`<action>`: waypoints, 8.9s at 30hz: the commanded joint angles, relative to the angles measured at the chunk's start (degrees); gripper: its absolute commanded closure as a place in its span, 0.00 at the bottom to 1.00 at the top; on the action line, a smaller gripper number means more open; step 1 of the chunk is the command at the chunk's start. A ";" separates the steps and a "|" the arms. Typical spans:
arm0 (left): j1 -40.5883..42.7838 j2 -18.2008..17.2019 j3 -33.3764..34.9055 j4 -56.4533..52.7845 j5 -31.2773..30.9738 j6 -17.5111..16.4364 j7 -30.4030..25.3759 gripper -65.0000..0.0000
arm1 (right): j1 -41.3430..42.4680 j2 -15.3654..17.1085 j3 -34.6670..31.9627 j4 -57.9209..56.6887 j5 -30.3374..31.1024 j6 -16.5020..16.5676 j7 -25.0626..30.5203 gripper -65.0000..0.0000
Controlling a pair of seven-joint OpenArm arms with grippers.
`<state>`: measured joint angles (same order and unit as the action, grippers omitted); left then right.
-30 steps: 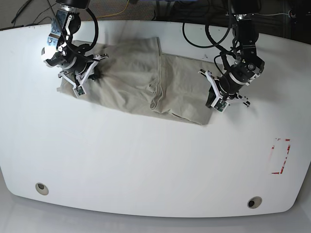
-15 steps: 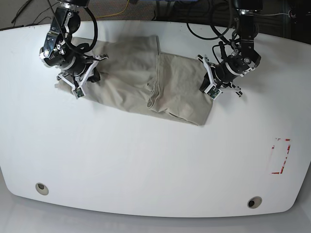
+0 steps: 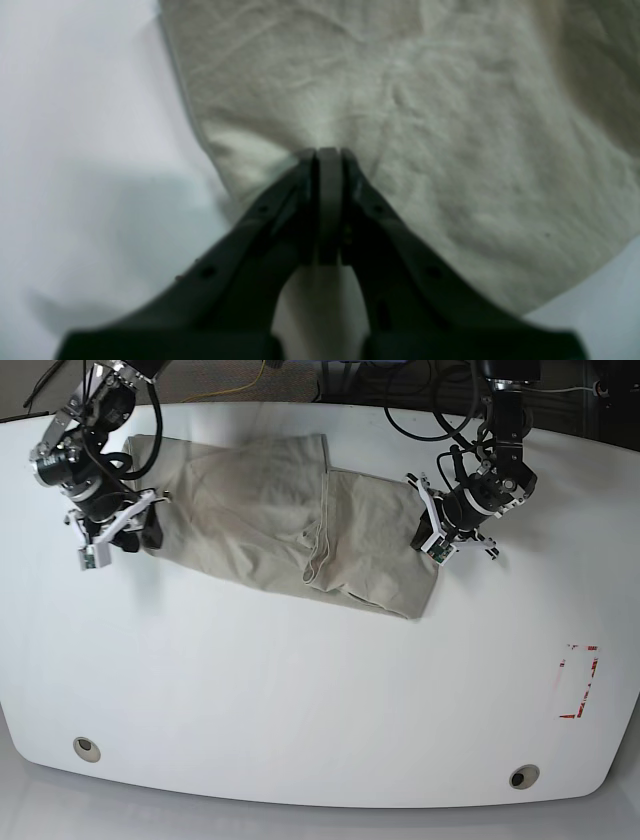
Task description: Layout the t-shirt on the table in an organized manner, then fold the t-shirt properly
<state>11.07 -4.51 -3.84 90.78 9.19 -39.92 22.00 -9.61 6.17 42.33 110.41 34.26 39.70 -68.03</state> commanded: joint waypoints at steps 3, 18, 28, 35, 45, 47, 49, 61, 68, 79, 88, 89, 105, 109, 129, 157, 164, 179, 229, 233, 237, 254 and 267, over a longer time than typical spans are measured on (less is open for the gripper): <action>-0.13 -1.33 -0.08 -0.01 0.61 -0.08 0.90 1.00 | 0.33 -0.59 8.88 0.75 6.49 -0.80 -0.76 0.35; -0.57 -1.42 -0.08 -2.65 0.44 -0.08 0.73 1.00 | 0.95 -0.33 23.12 -15.25 16.51 -4.93 -7.27 0.33; -0.57 -1.51 -0.08 -2.65 0.44 -0.08 0.73 1.00 | 0.60 -0.50 22.95 -20.52 16.42 -4.58 -7.09 0.33; -0.57 -1.51 -0.08 -2.56 0.44 -0.08 0.73 1.00 | 0.60 -0.68 22.77 -22.01 16.42 -4.49 -7.09 0.33; -0.57 -1.51 -0.08 -2.48 0.44 -0.08 0.73 1.00 | 0.60 -2.17 16.62 -21.75 16.68 -4.41 -7.00 0.33; -0.65 -1.51 -0.08 -2.48 0.44 -0.08 0.73 1.00 | 0.60 -2.88 16.18 -21.66 16.68 -4.41 -7.00 0.33; -0.65 -1.60 -0.08 -2.48 0.44 -0.08 0.73 1.00 | 0.60 -3.14 15.48 -21.58 16.68 -4.41 -7.00 0.33; -0.65 -2.39 0.01 -2.39 0.35 -0.08 0.73 1.00 | 1.47 -3.32 12.66 -21.58 16.60 -4.41 -6.92 0.43; -0.65 -2.39 0.01 -2.39 0.35 -0.08 0.73 1.00 | 2.35 -3.23 12.40 -21.84 16.42 -4.41 -6.92 0.77; -0.65 -2.30 0.01 -2.39 0.44 -0.08 0.73 1.00 | 2.44 -3.32 8.88 -18.06 16.42 -4.93 -7.00 1.00; -0.74 -2.21 0.10 -2.65 0.52 -0.08 0.81 1.00 | 2.44 -8.24 1.67 -8.48 16.77 -4.93 -7.18 1.00; -0.74 -2.21 0.10 -2.65 0.52 -0.08 0.90 1.00 | 2.53 -8.68 0.79 -8.12 16.77 -4.93 -7.18 1.00; -0.65 -2.12 0.19 -2.83 0.52 -0.08 1.08 1.00 | 2.71 -14.75 -13.45 -2.59 19.50 -4.85 -7.18 1.00; -0.57 -2.04 0.19 -2.83 0.61 -0.08 1.08 1.00 | 3.41 -14.83 -16.61 -2.76 19.50 -4.85 -7.18 1.00; -0.48 -2.04 0.19 -2.74 0.61 -0.08 1.08 1.00 | 9.56 -15.17 -26.99 -9.88 19.41 -4.58 -7.09 1.00; -0.21 -1.16 0.19 -2.56 0.52 -0.08 1.08 1.00 | 14.66 -15.17 -36.04 -19.47 19.41 -4.93 -6.92 1.00; -0.21 -1.07 0.19 -2.48 0.52 -0.08 1.08 1.00 | 15.89 -15.17 -36.13 -21.40 19.41 -4.93 -6.92 1.00; -0.48 -0.98 0.19 -2.56 0.52 -0.08 1.08 1.00 | 19.06 -15.17 -37.62 -24.04 19.50 -4.93 -5.33 1.00; -0.30 -2.30 -2.71 10.01 0.52 -0.08 1.08 1.00 | 29.25 -15.17 -52.13 -29.31 19.85 -10.56 -0.32 0.35; -0.83 -3.79 -5.18 11.41 0.44 -0.08 1.08 1.00 | 30.05 -15.17 -49.05 -29.31 19.76 -10.56 -0.32 0.35; -2.50 -5.38 -8.87 13.09 0.35 -0.08 0.99 1.00 | 30.75 -13.78 -46.41 -29.31 19.76 -10.47 -0.32 0.35; -11.11 2.54 -26.45 16.25 -0.09 -0.08 0.73 1.00 | 30.75 -3.67 -44.66 -26.94 19.41 -10.12 3.02 0.72; 0.49 4.82 -5.44 17.04 0.26 -0.08 0.73 1.00 | 29.52 0.81 -45.27 -27.20 19.32 -10.38 5.30 1.00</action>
<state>10.04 1.28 -11.81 106.87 10.50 -40.23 24.23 18.50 6.17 -2.61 82.32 52.31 28.99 -64.58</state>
